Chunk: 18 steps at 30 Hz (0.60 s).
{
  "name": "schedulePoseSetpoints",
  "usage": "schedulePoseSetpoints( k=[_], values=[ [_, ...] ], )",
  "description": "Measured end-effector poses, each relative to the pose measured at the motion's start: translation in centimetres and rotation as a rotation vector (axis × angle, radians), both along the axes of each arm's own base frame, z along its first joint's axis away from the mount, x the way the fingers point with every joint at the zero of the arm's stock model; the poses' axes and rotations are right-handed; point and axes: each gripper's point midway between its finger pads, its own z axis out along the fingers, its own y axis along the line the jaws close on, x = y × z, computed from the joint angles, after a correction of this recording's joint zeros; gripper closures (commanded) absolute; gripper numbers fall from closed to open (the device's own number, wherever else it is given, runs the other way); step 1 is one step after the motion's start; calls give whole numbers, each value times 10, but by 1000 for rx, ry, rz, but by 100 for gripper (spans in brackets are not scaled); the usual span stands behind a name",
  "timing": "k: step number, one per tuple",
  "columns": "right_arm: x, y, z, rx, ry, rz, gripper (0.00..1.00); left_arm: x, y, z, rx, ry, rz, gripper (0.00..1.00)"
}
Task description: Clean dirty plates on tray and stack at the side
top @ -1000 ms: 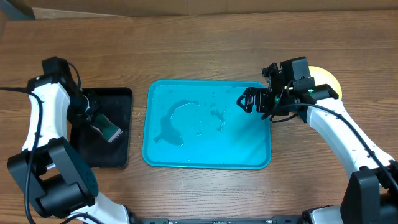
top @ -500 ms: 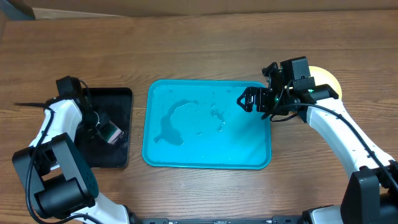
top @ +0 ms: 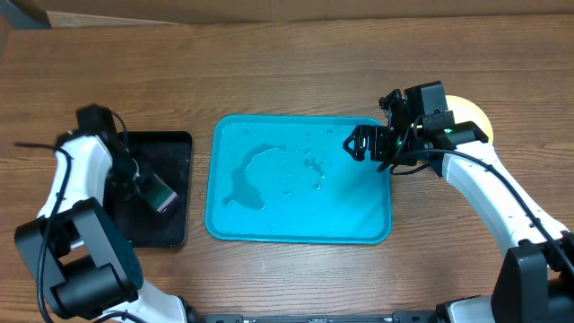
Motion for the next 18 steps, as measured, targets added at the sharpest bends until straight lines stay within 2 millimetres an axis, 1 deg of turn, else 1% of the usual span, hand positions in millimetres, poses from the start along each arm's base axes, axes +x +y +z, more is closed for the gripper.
schedulePoseSetpoints(
  k=[2,4,7,11,18],
  values=[
    [0,0,0,0,0,0,0,7,0,14,-10,-16,-1,96],
    [0,0,0,-1,-1,0,0,8,-2,23,-26,-15,-1,96],
    [0,0,0,-1,-2,0,0,1,-6,22,-43,13,-1,96],
    [0,0,0,-1,-2,0,0,-10,-11,12,-60,47,2,96],
    [0,0,0,-3,-2,-1,0,-32,-21,-27,-80,84,23,96]
  ],
)
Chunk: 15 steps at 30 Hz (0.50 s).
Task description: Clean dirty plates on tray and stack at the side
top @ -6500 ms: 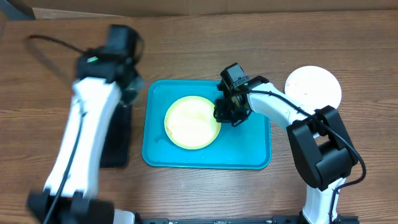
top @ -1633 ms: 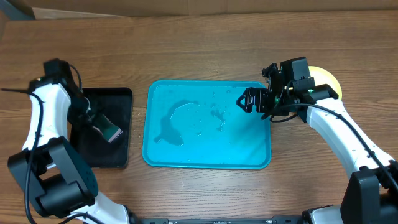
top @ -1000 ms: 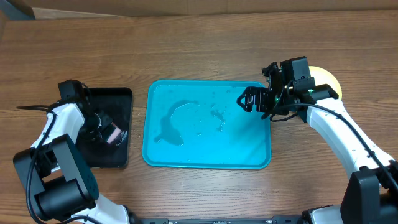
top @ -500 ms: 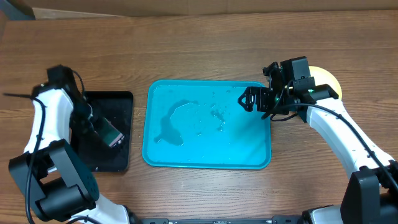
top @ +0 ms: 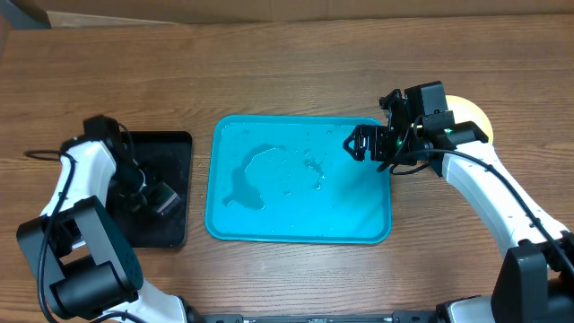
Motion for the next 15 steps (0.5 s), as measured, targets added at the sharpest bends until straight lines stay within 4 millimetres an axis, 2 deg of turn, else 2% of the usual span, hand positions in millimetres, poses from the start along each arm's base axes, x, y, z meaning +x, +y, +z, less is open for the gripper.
schedulePoseSetpoints(
  k=[4,6,11,15],
  values=[
    [1,0,0,1,-4,0,0,-2,-1,-18,11,-24,27,96],
    [2,0,1,2,-9,0,0,-1,0,-20,18,-41,34,96],
    [2,0,1,2,-9,0,0,0,0,-17,18,-39,41,96],
    [2,0,1,2,-10,0,0,8,4,0,21,-33,45,96]
  ],
)
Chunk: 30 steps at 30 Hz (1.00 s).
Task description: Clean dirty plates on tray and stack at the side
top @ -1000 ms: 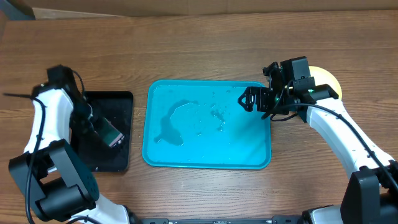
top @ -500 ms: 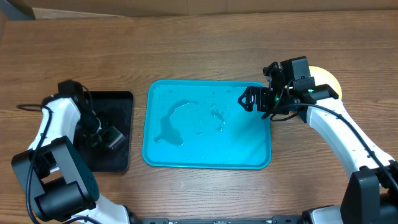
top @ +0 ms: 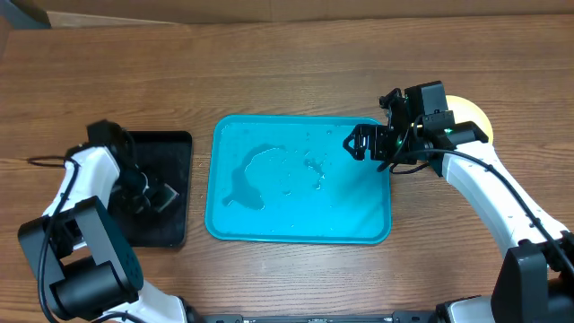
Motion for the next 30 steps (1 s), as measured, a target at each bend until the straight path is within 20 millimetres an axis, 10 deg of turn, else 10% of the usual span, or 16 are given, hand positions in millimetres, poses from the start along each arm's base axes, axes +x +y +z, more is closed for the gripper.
schedulePoseSetpoints(
  k=[12,30],
  values=[
    [-1,0,0,-1,4,0,0,46,28,34,110,-132,18,95],
    [-3,-1,-2,-3,14,0,0,36,35,-6,178,-149,30,96]
  ],
)
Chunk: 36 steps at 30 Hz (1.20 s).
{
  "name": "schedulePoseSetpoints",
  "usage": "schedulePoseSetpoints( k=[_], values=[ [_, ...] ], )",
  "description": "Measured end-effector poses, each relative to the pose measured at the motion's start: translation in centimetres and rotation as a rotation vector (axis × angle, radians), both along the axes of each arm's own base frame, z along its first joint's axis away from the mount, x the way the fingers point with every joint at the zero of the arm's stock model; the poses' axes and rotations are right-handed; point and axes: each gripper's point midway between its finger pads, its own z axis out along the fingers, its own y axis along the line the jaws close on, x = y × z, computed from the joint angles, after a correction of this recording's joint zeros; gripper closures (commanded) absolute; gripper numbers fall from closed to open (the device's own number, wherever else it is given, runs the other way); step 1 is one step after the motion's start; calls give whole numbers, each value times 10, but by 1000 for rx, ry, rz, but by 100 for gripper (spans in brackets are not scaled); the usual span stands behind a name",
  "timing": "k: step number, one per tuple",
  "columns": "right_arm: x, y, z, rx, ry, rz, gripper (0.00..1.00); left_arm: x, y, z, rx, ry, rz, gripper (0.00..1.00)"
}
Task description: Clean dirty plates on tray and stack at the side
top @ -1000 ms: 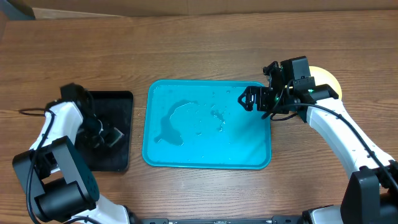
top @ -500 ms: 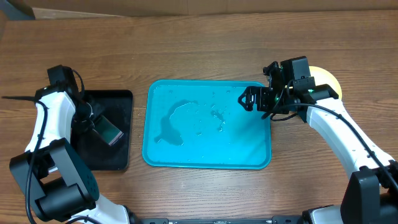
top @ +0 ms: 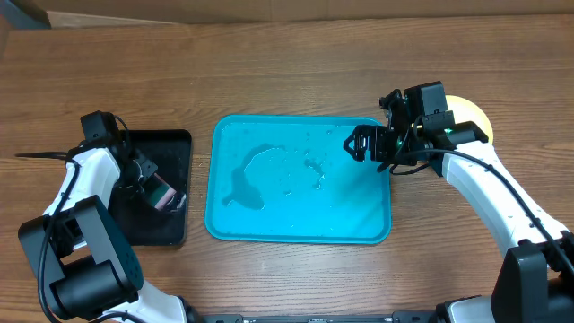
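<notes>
The blue tray [top: 300, 240] lies mid-table with no plate on it, only a puddle of water [top: 256, 175] and droplets. A yellow plate [top: 472, 111] rests on the table to the tray's right, mostly hidden behind my right arm. My right gripper [top: 352, 144] hovers over the tray's far right corner, open and empty. My left gripper [top: 160, 192] is over the black tray [top: 175, 144] on the left, shut on a small green and pink sponge [top: 163, 194].
The wooden table [top: 296, 72] runs wide behind both trays. A cardboard edge [top: 161, 16] lines the far side. A black cable [top: 36, 157] trails off the left arm toward the table's left edge.
My left wrist has turned and shifted slightly, so the sponge shows again at the fingertips over the black tray. The right arm, blue tray and yellow plate are unchanged.
First the left gripper held the sponge in sight over the black tray. In the two later moments the wrist was turned down into that tray and the sponge was hidden. Now it shows again in the same spot. The right gripper stayed still throughout.
</notes>
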Motion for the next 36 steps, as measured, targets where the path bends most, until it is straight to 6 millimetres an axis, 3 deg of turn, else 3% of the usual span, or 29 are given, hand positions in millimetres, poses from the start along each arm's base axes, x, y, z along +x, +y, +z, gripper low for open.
schedulePoseSetpoints(
  k=[4,6,8,12,15,18,23,26,28,32,36],
  values=[
    [-4,-1,2,-5,18,0,0,-12,-5,14,-31,77,0,96],
    [-4,-1,13,-3,3,0,0,-15,-6,31,-47,117,0,96],
    [-2,-1,36,6,-56,1,0,-11,-4,54,-52,133,0,96],
    [-4,-2,112,35,-259,14,0,4,0,117,-47,94,-2,93],
    [-24,-6,160,55,-376,18,0,6,-6,160,-70,64,-9,88],
    [-49,-12,184,63,-428,20,0,1,-19,188,-127,49,-47,88],
    [-86,-20,196,58,-427,23,0,-11,-47,197,-257,71,-154,87],
    [-108,-26,201,50,-434,18,0,-9,-61,200,-324,40,-251,47],
    [-124,-32,209,44,-461,8,0,-7,-70,203,-352,20,-297,0],
    [-149,-40,219,35,-510,-4,0,-9,-84,213,-363,-20,-357,0],
    [-170,-48,216,14,-504,-17,0,-25,-98,242,-322,-115,-413,0]
  ],
)
